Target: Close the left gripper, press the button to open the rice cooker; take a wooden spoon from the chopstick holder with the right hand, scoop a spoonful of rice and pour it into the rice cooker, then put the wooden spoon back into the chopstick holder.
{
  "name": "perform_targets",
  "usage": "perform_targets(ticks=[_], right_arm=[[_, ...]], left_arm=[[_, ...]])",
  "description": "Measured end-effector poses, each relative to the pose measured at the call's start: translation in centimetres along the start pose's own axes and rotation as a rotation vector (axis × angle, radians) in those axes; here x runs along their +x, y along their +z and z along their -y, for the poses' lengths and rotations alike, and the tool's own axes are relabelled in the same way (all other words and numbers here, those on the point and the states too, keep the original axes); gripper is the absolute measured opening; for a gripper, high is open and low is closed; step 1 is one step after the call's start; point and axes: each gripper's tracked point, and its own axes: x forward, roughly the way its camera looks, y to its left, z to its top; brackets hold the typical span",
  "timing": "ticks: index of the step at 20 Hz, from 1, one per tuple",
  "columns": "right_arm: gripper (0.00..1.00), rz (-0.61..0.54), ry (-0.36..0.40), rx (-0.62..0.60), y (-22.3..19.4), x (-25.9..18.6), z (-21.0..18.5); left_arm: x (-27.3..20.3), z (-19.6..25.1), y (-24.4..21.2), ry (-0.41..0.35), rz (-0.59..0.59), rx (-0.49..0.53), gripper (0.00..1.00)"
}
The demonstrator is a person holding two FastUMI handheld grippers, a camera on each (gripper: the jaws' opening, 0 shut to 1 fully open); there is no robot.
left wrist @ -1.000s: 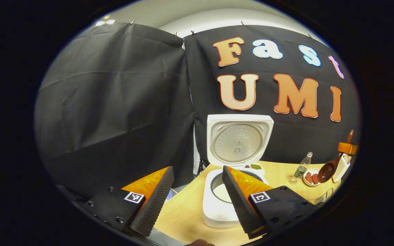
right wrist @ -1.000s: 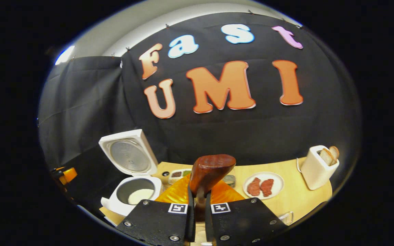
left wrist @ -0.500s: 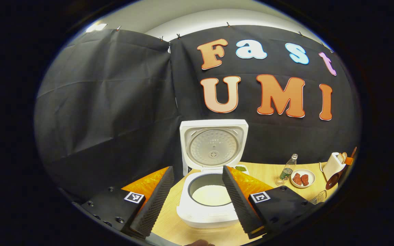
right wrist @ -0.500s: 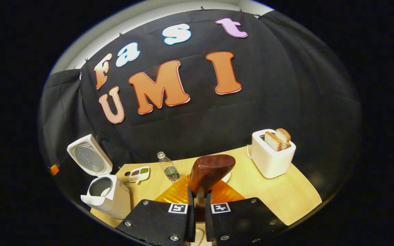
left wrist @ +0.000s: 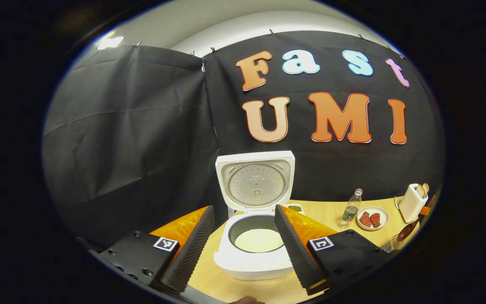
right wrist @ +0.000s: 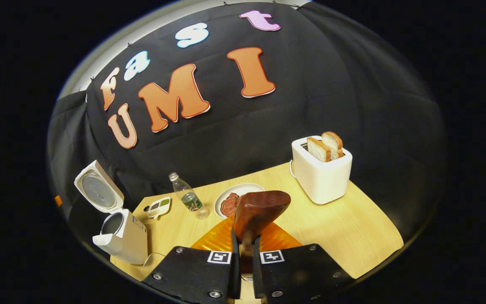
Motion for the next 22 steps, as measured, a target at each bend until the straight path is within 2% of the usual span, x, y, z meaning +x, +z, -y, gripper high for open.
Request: perform_targets(ticks=[4,9,12,13,14,17,18,19,20,22], right_arm=[[0.11,-0.063,0.016,0.052,-3.0,1.8,1.2],[0.1,-0.087,0.03,0.072,-5.2,3.4,2.2],[0.14,-0.112,0.028,0.107,-6.8,4.1,2.6],[0.14,-0.124,0.02,0.11,-7.4,4.2,2.7],[0.16,-0.128,0.023,0.12,-7.4,4.2,2.7],[0.17,-0.158,-0.004,0.15,-7.6,4.0,3.0],[0.18,-0.183,-0.013,0.162,-8.0,3.6,3.0],[0.19,-0.203,-0.023,0.17,-8.3,3.4,3.0],[0.21,-0.217,-0.043,0.171,-8.3,2.9,3.3],[0.27,-0.217,-0.09,0.154,-8.1,1.7,4.0]], left_arm=[[-0.8,0.1,-0.3,0.017,-0.029,-0.004,0.96],[-1.7,0.9,-0.5,0.023,-0.041,0.033,0.97],[-1.8,1.6,-0.8,0.005,-0.058,0.005,1.0],[-1.5,1.6,-0.9,0.0,-0.061,-0.008,0.96],[-1.1,1.7,-0.9,-0.005,-0.061,-0.019,1.0],[0.1,1.2,-0.1,-0.023,-0.043,-0.037,1.0],[0.8,0.9,0.4,-0.031,-0.033,-0.043,0.96],[1.5,0.8,0.8,-0.045,-0.025,-0.048,1.0],[2.4,0.6,1.3,-0.056,-0.021,-0.056,0.96],[4.6,0.5,2.8,-0.1,-0.015,-0.089,1.0]])
